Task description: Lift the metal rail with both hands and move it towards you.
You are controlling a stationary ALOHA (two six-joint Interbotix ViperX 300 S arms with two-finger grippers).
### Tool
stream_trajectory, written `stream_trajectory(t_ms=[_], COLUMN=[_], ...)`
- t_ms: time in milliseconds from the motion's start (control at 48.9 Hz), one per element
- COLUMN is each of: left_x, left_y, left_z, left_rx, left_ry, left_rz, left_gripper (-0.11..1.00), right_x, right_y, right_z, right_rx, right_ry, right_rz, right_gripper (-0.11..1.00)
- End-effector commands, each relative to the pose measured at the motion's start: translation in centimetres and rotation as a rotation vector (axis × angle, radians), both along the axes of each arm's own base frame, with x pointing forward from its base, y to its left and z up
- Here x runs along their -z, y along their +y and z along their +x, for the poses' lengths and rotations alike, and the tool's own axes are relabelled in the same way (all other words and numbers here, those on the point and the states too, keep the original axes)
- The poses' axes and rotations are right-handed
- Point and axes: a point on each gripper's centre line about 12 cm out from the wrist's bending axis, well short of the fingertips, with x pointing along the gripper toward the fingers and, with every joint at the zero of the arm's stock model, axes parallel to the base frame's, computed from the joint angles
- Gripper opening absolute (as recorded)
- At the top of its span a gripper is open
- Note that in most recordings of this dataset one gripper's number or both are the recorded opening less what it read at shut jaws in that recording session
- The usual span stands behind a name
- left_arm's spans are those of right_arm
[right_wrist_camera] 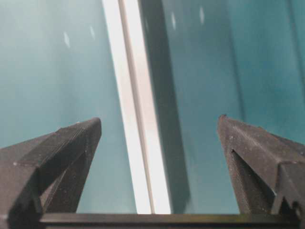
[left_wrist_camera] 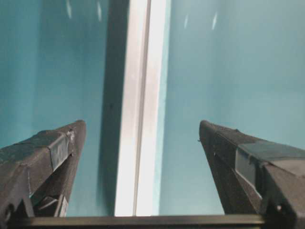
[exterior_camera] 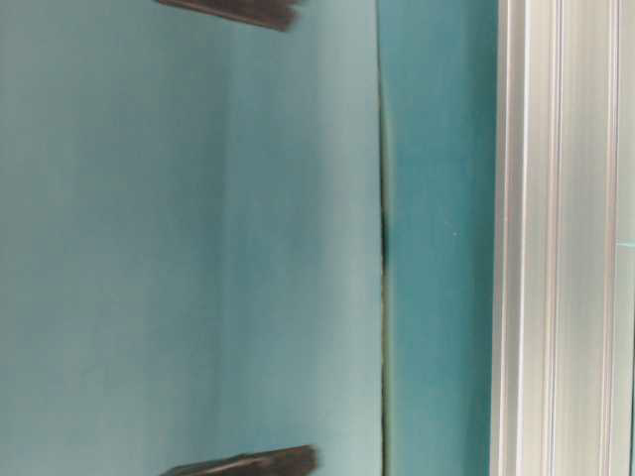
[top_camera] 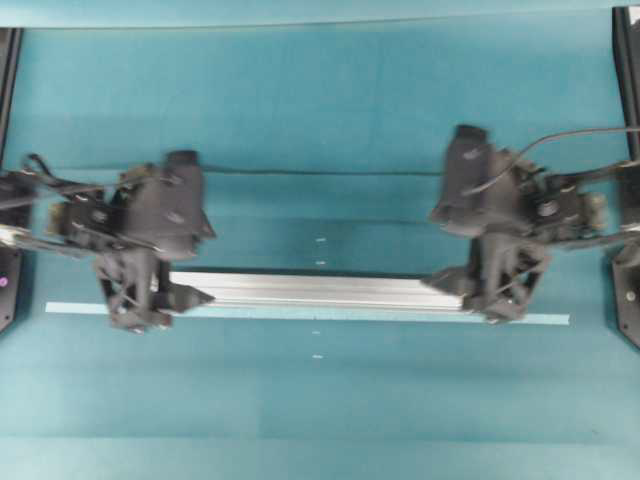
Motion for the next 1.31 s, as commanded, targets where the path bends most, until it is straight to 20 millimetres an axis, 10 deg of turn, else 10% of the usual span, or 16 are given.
stream_trajectory(t_ms=[0, 819, 1290], left_x=[-1.9, -9.4, -10.2], left_y=[0.0, -0.2, -0.2], left_z=[-0.6, -6.7, -7.8], left_rx=[-0.001, 0.028, 0.028], left_ry=[-0.069, -0.572, -0.615], left_rz=[-0.001, 0.005, 0.006], left_gripper=[0.98, 0.98, 0.98], right_x=[-1.3, -6.9, -8.8], right_y=[0.0, 0.2, 0.1], right_z=[-0.5, -6.0, -8.8], right_rx=[0.001, -0.012, -0.006], right_ry=[-0.051, -0.402, -0.587], right_rz=[-0.003, -0.003, -0.005], right_gripper=[0.99, 0.99, 0.99])
